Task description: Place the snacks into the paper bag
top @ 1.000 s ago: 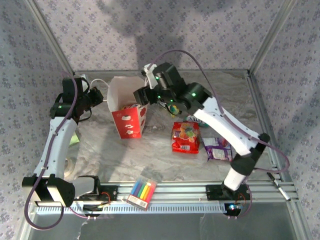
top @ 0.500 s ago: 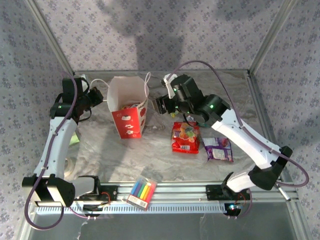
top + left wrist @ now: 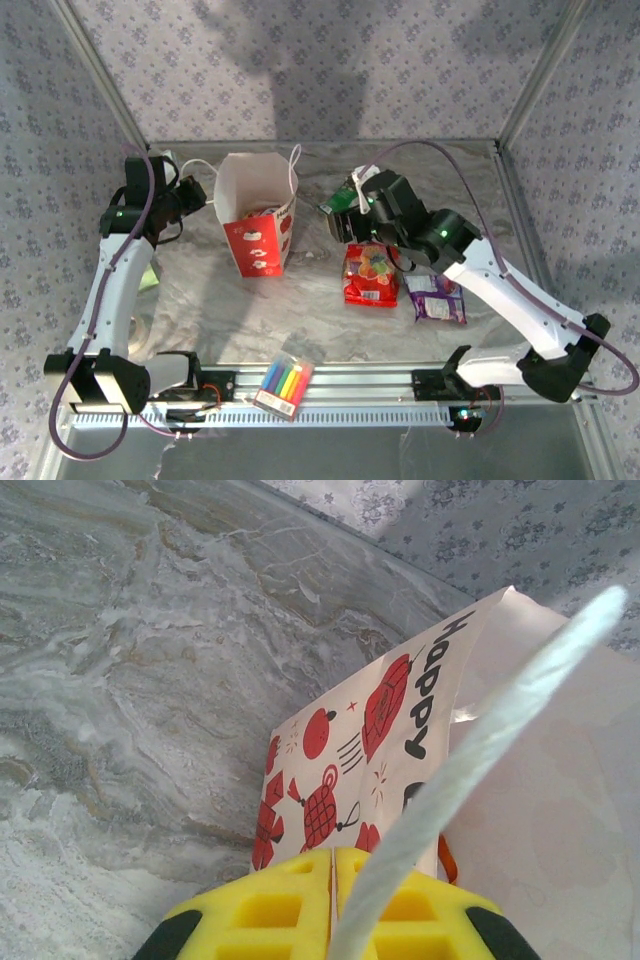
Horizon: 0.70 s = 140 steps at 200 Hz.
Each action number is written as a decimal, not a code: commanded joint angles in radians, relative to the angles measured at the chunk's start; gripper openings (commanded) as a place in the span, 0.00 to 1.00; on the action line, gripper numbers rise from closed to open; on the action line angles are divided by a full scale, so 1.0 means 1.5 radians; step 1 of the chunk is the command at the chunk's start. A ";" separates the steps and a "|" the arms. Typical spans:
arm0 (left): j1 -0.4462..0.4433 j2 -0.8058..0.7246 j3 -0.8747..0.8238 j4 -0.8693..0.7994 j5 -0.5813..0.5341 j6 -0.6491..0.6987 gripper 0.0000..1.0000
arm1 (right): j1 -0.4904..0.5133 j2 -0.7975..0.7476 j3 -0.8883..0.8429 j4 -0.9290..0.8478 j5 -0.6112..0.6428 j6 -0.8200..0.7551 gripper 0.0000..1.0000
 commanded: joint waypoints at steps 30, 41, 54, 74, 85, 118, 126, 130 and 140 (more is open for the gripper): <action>0.003 -0.018 0.031 -0.015 -0.010 0.008 0.08 | -0.021 -0.051 -0.059 -0.020 0.019 0.032 0.81; 0.002 -0.019 0.030 -0.015 -0.012 0.008 0.08 | -0.026 -0.054 -0.066 -0.022 0.013 0.035 0.82; 0.003 -0.019 0.028 -0.014 -0.013 0.007 0.08 | -0.031 -0.056 -0.075 -0.023 0.004 0.039 0.83; 0.001 -0.021 0.028 -0.015 -0.013 0.007 0.08 | -0.041 -0.054 -0.088 -0.029 -0.007 0.046 0.84; 0.001 -0.021 0.029 -0.015 -0.014 0.008 0.08 | -0.047 -0.053 -0.096 -0.032 -0.015 0.050 0.84; 0.000 -0.019 0.034 -0.036 -0.016 0.013 0.09 | -0.064 -0.047 -0.129 -0.028 -0.032 0.069 0.86; 0.000 -0.020 0.033 -0.036 -0.018 0.013 0.09 | -0.070 -0.044 -0.138 -0.025 -0.041 0.076 0.86; 0.000 -0.020 0.032 -0.037 -0.017 0.013 0.08 | -0.073 -0.043 -0.141 -0.024 -0.045 0.078 0.86; -0.001 -0.022 0.028 -0.037 -0.017 0.012 0.09 | -0.077 -0.039 -0.149 -0.025 -0.055 0.084 0.86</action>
